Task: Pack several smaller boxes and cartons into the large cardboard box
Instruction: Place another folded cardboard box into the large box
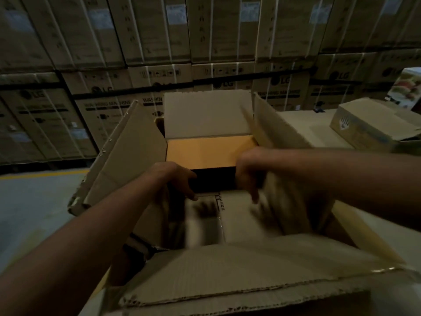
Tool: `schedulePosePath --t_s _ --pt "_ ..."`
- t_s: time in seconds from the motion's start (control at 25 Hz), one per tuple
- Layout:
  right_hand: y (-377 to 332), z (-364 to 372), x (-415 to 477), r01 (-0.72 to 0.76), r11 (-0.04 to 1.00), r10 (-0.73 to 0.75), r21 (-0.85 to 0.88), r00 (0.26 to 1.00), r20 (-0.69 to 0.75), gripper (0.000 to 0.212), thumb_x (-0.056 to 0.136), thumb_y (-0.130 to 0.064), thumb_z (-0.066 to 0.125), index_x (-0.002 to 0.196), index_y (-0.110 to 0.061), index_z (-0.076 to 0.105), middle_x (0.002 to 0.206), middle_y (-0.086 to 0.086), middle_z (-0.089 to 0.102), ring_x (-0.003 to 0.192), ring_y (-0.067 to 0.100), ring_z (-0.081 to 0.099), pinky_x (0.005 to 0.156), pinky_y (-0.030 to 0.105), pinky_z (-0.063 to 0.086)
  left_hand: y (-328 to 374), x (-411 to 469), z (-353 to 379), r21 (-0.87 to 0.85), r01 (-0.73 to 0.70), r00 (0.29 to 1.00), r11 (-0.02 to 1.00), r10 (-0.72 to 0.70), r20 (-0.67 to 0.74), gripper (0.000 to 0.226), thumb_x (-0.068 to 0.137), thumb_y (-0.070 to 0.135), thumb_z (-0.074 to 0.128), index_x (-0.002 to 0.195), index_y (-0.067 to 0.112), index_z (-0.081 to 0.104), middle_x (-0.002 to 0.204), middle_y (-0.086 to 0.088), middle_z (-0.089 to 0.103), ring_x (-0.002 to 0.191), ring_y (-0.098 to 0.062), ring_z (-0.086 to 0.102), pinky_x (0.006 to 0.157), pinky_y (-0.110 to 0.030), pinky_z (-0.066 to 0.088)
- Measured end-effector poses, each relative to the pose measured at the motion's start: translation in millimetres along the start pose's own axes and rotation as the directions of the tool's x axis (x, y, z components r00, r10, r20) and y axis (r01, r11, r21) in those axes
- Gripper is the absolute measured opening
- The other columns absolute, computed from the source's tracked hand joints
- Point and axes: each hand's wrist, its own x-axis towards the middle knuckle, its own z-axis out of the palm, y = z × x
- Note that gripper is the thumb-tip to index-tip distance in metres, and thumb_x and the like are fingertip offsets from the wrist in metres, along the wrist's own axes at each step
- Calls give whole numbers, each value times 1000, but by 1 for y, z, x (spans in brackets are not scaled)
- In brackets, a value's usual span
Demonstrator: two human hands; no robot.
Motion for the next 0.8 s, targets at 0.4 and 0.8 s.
schedulePosePath --t_s 0.4,0.8 --pt "48 11 39 35 975 -24 221 998 -49 100 91 -39 77 166 -31 12 169 3 27 148 31 38 97 38 49 6 27 -18 -170 -7 975 985 45 219 137 52 85 74 163 29 18 166 -4 27 149 -33 32 118 -47 36" --pt "89 -69 73 -43 828 475 559 584 -659 107 91 -38 73 165 -33 -4 172 11 -13 157 44 -4 118 75 10 -55 30 -116 -413 -49 827 909 -196 -528 118 88 41 76 160 34 -16 168 1 -26 155 -38 -15 124 -61 4"
